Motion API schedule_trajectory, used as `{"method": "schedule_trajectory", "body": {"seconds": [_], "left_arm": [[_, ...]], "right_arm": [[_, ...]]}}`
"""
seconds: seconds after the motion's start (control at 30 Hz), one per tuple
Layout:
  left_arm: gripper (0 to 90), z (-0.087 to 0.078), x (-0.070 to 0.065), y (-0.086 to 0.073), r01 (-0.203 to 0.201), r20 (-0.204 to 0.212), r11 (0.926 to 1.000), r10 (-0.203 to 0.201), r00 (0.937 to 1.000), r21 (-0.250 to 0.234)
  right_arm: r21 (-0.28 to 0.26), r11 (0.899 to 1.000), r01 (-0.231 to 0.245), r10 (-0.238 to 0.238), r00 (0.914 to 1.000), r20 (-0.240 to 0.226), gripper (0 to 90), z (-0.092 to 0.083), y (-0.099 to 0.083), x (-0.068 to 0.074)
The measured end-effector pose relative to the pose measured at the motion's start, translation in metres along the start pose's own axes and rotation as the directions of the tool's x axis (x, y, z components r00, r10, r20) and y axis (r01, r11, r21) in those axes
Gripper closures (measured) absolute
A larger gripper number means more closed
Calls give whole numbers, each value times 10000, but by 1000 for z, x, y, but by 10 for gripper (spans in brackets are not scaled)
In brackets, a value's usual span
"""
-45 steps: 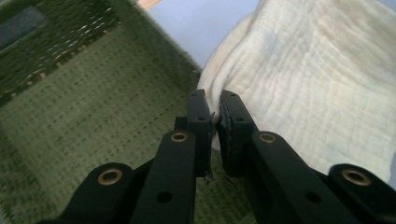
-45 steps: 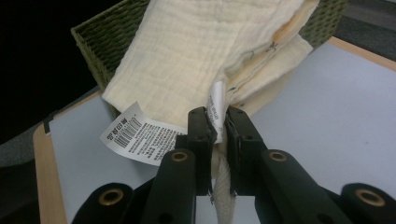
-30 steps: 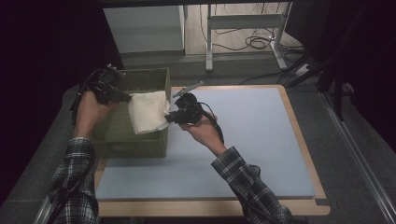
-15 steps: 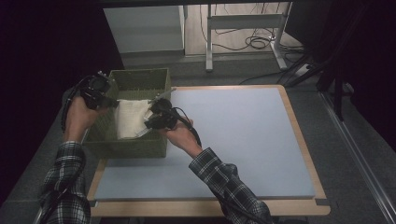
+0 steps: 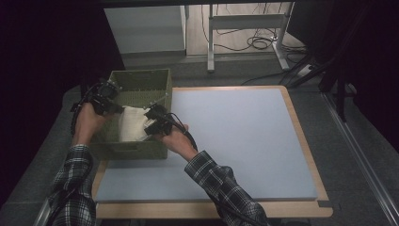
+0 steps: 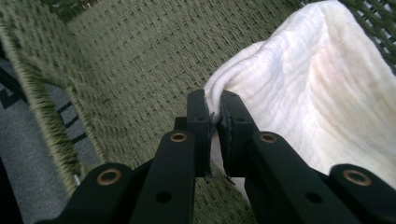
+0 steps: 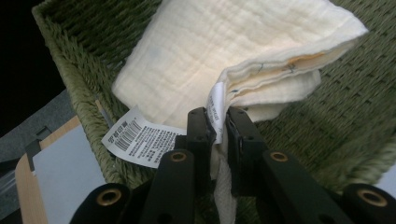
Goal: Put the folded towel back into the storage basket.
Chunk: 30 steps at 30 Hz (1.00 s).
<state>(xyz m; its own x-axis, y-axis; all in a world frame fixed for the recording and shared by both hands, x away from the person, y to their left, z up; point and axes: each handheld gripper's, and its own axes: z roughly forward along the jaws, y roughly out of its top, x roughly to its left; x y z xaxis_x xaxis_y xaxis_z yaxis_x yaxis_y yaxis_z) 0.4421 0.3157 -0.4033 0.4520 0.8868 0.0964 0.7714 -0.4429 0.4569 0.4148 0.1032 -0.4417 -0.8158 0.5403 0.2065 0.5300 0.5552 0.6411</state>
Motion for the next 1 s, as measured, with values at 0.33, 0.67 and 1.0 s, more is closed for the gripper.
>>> {"method": "schedule_trajectory", "body": {"seconds": [0.33,0.67,1.0], "left_arm": [[836,15,-1,-5,30,-4,10000,-30,10000,67],[584,19,-2,-9,458,190,9981,-450,9988,-424],[405,14,-9,-4,795,655,9934,-742,9951,-824]], "right_arm": [[490,9988,-23,15,9998,179,769,9,-1,5],[122,9995,282,-284,9994,173,561,-1,0,1],[-481,9918,1183,-1171,9928,271,409,-24,1,2]]}}
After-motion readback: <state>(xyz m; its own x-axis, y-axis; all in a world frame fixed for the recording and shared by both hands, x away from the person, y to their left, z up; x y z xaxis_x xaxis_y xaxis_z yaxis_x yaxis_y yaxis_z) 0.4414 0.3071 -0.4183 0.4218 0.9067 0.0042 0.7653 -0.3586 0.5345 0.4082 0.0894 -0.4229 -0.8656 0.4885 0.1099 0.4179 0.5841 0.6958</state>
